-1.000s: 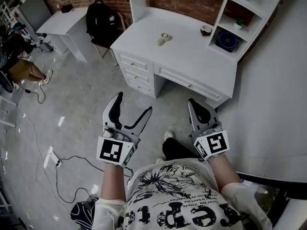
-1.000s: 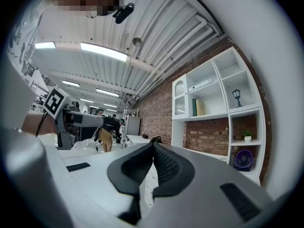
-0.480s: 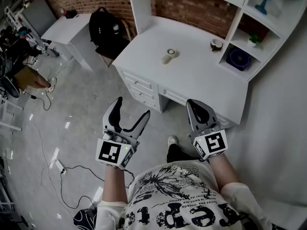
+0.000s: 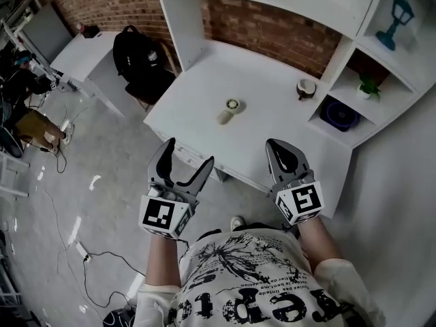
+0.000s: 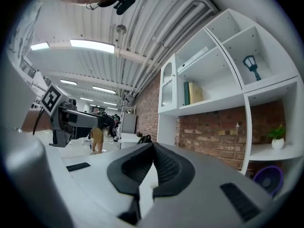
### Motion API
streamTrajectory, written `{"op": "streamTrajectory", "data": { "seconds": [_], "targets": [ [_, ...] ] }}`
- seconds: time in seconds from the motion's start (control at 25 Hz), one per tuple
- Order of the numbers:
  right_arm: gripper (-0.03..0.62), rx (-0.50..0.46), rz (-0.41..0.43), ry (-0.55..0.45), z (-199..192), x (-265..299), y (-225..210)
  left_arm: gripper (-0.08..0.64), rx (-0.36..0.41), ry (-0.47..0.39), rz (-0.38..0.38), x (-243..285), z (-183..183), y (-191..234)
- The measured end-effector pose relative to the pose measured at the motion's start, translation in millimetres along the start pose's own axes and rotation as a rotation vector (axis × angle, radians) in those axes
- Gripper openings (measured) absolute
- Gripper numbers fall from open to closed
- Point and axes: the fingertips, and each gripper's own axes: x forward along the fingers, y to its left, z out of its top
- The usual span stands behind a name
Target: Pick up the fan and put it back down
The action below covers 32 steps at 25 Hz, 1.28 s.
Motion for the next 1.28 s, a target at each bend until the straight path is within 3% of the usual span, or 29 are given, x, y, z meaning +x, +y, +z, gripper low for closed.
{"op": "streamTrajectory", "data": {
  "seconds": [0.36, 0.8, 0.96, 1.28],
  "targets": [
    [0.016, 0.034, -0.035, 0.089, -41, 55, -51, 0.390, 0.005, 0.133, -0.116, 109, -41, 18],
    [0.015, 0.054, -0.247, 0.154, -66, 133, -121, 0.390, 0.006, 0.283, -0.374, 257, -107, 56],
    [0.015, 0.083, -0.323, 0.146, -78, 162, -144, 0.390, 0.016, 0.362, -0.444, 305, -143, 72],
    [0.015, 0.077, -0.395, 0.177, -108, 204, -161, 0.390, 0.013, 0.535, -0.549, 367, -228, 86]
  ]
}}
